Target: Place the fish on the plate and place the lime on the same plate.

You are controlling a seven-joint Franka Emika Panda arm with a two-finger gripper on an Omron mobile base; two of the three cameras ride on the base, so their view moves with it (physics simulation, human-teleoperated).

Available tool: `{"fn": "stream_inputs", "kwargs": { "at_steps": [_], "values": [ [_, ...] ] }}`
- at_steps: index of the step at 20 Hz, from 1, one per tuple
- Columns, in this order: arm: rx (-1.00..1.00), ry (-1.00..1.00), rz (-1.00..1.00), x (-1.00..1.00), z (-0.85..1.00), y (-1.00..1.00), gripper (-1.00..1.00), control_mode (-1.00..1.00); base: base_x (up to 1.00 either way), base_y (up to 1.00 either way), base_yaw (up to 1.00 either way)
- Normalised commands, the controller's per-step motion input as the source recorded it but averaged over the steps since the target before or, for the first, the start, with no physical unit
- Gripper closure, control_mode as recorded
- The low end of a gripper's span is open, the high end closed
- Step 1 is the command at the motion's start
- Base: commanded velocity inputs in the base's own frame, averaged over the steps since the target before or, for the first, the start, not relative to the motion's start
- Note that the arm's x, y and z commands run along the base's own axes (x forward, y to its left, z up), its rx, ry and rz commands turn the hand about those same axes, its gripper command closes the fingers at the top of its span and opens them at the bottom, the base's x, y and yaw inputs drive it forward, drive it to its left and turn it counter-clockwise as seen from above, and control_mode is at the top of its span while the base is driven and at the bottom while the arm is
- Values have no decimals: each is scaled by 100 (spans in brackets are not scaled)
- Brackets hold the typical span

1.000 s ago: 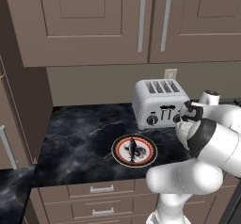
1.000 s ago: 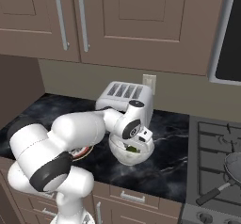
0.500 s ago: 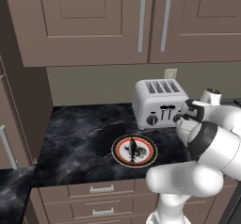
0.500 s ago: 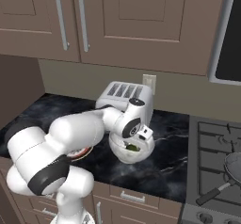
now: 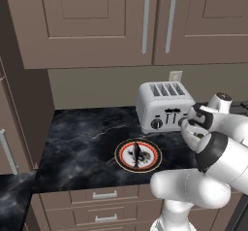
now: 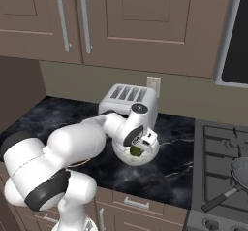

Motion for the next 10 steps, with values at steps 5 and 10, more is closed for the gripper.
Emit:
{"fn": "stream_inputs", "kwargs": {
  "at_steps": [5,10],
  "values": [
    [-2,-2,0,44,0,0,100,-100,0,0,0],
    [-3,0,0,48,1,0,100,-100,0,0,0]
  ]
}}
